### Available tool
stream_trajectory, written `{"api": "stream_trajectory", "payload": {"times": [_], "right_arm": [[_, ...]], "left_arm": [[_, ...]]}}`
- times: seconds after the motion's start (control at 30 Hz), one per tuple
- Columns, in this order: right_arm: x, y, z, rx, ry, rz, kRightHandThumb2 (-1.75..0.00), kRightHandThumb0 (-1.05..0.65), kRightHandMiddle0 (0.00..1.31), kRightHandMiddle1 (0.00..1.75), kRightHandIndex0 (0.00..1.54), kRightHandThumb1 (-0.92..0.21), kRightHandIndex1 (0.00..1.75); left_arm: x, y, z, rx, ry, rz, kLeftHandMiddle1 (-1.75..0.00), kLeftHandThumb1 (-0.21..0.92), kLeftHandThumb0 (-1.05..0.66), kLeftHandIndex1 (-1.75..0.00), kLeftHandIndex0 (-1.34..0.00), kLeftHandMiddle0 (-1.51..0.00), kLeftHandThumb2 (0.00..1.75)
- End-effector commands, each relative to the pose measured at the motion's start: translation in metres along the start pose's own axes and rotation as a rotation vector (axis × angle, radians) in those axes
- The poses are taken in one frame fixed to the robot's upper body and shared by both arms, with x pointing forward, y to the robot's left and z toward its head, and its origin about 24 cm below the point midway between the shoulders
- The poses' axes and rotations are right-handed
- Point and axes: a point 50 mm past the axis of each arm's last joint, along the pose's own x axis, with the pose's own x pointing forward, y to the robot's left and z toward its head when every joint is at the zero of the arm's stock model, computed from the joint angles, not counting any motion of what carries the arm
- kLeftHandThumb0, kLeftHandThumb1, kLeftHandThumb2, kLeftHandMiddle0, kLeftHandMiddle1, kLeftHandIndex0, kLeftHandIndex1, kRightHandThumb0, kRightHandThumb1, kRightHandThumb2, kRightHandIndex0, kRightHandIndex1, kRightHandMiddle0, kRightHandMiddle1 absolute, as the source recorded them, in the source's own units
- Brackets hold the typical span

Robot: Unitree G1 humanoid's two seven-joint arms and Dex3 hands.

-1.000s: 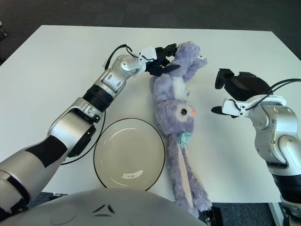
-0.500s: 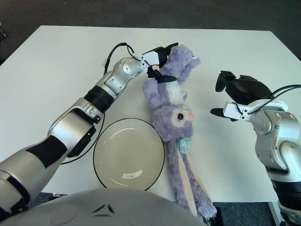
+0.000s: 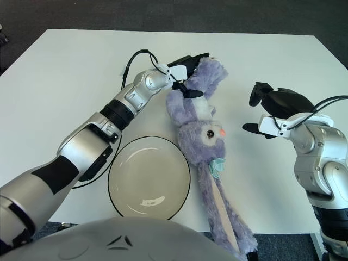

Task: Put the doll into the plate.

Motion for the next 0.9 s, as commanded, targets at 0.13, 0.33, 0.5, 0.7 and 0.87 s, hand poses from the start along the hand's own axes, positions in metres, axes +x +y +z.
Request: {"api": "stream_trajectory", "payload": {"times": [0.13, 0.33, 0.5, 0.7, 0.87], "right_arm": [[-0.001, 0.001, 0.001, 0.002, 0.010, -0.001, -0.72, -0.76, 0.00, 1.54, 0.21, -0.67, 1.30], [-0.003, 0.001, 0.003, 0.001, 0.006, 0.006, -0.72, -0.76, 0.00, 1.50, 0.21, -0.68, 1.28], [0.001, 0.002, 0.001, -0.004, 0.013, 0.014, -0.71, -0.77, 0.00, 1.48, 0.22, -0.70, 1.27], [-0.002, 0.003, 0.003, 0.003, -0.006, 0.016, -0.71, -0.74, 0.00, 1.62, 0.24, -0.68, 1.31], [-0.004, 0.004, 0.004, 0.019, 0.000, 0.005, -0.73, -0.74, 0.00, 1.63, 0.23, -0.67, 1.30]], "left_arm": [[0.002, 0.000, 0.002, 0.039, -0.002, 0.010, -1.75, 0.10, -0.22, -1.75, -0.21, -1.13, 1.23], [0.002, 0.000, 0.000, 0.044, 0.004, 0.017, -1.75, 0.10, -0.22, -1.75, -0.19, -1.14, 1.25], [0.001, 0.000, -0.001, 0.042, 0.000, 0.032, -1.75, 0.10, -0.24, -1.75, -0.23, -1.14, 1.25], [-0.001, 0.000, -0.008, 0.012, -0.012, 0.078, -1.75, 0.11, -0.27, -1.75, -0.32, -1.12, 1.24], [-0.005, 0.003, -0.014, -0.011, -0.014, 0.118, -1.75, 0.11, -0.24, -1.75, -0.41, -1.10, 1.23]]}}
